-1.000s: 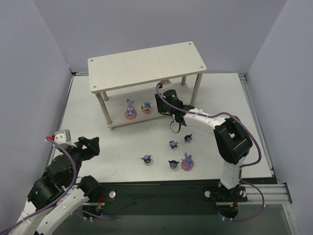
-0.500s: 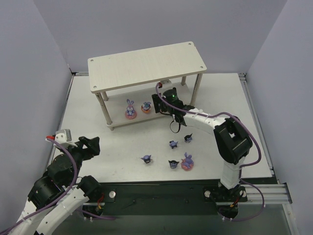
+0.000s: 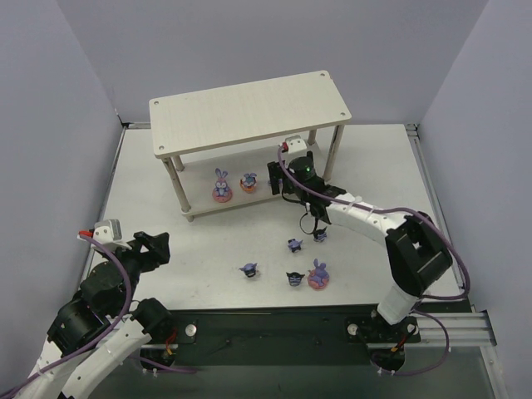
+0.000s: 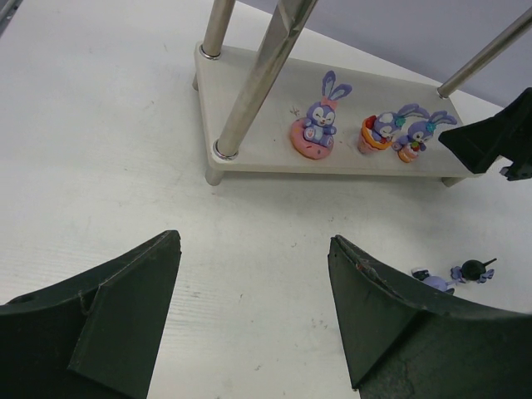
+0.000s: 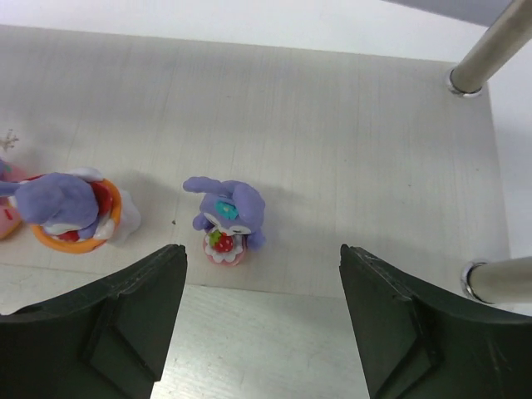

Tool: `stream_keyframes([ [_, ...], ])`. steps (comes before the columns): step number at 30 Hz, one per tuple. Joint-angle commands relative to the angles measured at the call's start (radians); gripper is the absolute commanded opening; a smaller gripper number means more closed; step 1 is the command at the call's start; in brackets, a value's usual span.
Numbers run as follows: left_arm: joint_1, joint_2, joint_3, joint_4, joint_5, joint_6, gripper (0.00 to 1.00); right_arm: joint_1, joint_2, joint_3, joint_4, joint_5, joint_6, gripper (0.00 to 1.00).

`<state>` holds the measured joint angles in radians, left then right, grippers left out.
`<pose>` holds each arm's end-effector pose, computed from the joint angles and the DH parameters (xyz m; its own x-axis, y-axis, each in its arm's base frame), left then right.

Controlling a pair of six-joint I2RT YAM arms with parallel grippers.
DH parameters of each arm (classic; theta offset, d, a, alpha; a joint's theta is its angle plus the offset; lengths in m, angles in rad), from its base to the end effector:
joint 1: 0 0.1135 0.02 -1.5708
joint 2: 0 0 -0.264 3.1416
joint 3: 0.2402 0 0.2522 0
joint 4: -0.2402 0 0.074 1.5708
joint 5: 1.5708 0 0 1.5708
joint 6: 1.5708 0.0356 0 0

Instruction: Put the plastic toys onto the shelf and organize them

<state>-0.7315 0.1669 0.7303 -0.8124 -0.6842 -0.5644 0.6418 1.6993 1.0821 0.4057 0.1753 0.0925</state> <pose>0.0397 -0.0054 0.3139 -0.1880 -0.3883 -0.9022 -0.0459 0.9210 -0.3868 0.3201 0.2315 0.2596 -0.2093 -0.0428 -0.9769 -0.4354 0.8986 0.0539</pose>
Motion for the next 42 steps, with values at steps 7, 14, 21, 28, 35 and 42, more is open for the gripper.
stream_keyframes([
  [7,-0.003,-0.017,0.003,0.012,-0.002,0.004,0.82,0.077,-0.268,-0.109,-0.174,0.052,0.12,0.77],
  [14,-0.003,-0.018,-0.002,0.019,0.015,0.006,0.82,0.102,-0.493,-0.247,-0.434,0.113,0.282,0.78],
  [21,-0.003,-0.017,-0.006,0.032,0.031,0.009,0.82,0.101,-0.731,-0.398,-0.599,0.15,0.398,0.78],
  [28,-0.003,0.002,-0.008,0.039,0.048,0.011,0.82,0.098,-0.931,-0.432,-0.763,0.083,0.457,0.79],
  [35,-0.003,0.025,-0.011,0.062,0.1,0.029,0.82,0.098,-0.945,-0.444,-0.8,-0.167,0.36,0.79],
  [42,-0.003,0.077,-0.012,0.098,0.164,0.064,0.82,0.116,-0.82,-0.47,-0.766,-0.27,0.264,0.75],
])
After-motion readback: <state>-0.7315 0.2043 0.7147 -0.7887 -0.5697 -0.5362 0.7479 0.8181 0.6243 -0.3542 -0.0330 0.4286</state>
